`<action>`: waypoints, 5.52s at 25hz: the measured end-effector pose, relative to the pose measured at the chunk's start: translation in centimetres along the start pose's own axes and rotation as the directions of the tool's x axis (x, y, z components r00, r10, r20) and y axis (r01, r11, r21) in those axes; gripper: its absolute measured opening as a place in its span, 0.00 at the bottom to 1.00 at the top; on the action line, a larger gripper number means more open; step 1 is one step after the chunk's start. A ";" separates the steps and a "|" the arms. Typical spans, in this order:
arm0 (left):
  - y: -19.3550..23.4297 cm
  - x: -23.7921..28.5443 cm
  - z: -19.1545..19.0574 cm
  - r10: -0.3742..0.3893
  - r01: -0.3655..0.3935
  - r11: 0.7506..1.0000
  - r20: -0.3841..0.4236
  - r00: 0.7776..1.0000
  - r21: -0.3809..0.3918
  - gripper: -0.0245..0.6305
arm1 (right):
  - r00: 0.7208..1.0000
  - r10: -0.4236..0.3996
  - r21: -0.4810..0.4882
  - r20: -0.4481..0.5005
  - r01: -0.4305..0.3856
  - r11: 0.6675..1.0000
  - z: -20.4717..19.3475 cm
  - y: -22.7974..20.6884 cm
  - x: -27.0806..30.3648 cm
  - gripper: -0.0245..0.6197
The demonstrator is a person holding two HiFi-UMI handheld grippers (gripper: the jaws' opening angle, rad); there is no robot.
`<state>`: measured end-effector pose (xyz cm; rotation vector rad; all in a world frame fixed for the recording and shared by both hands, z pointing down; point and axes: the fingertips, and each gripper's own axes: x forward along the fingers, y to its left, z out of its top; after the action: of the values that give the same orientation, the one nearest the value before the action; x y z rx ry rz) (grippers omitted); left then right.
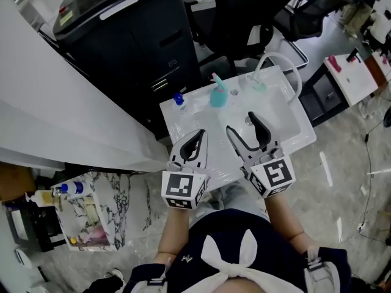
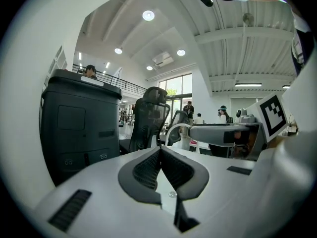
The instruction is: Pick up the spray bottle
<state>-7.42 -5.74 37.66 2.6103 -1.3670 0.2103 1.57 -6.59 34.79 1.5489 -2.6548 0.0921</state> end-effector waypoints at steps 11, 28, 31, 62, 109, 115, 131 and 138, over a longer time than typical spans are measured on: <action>1.7 2.5 0.4 0.041 -0.044 0.997 -0.043 0.998 -0.071 0.08 | 0.999 0.041 0.011 -0.003 -0.041 0.999 0.1 -2.7 3.5 0.45; 4.5 7.3 -0.8 0.110 -0.121 0.989 -0.119 0.987 -0.090 0.08 | 0.994 0.090 0.042 -0.068 -0.087 0.995 -2.7 -6.9 9.6 0.45; 5.0 7.8 -1.1 0.122 -0.134 0.986 -0.125 0.985 -0.097 0.08 | 0.991 0.095 0.047 -0.091 -0.091 0.995 -3.7 -7.4 10.7 0.45; 7.0 10.9 -5.4 0.168 -0.207 0.969 -0.254 0.953 -0.136 0.08 | 0.940 0.158 0.124 -0.302 -0.125 0.984 -14.6 -10.6 18.6 0.45; 7.5 10.8 -8.6 0.188 -0.251 0.956 -0.334 0.924 -0.155 0.08 | 0.874 0.187 0.066 -0.449 -0.177 0.982 -21.4 -10.4 21.5 0.32; 7.5 10.6 -8.3 0.187 -0.248 0.956 -0.332 0.925 -0.154 0.08 | 0.871 0.190 0.058 -0.453 -0.184 0.981 -21.2 -10.2 21.3 0.31; 7.6 9.7 -7.6 0.192 -0.249 0.957 -0.313 0.930 -0.152 0.08 | 0.893 0.160 0.046 -0.421 -0.155 0.987 -19.7 -10.9 20.8 0.29; 7.4 9.0 -7.0 0.191 -0.242 0.959 -0.299 0.935 -0.144 0.08 | 0.905 0.164 0.044 -0.392 -0.160 0.986 -17.9 -10.3 20.3 0.28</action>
<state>-8.71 -15.43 47.08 2.1816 -1.4913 0.4503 1.10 -27.75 54.59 1.1568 -2.4507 0.3854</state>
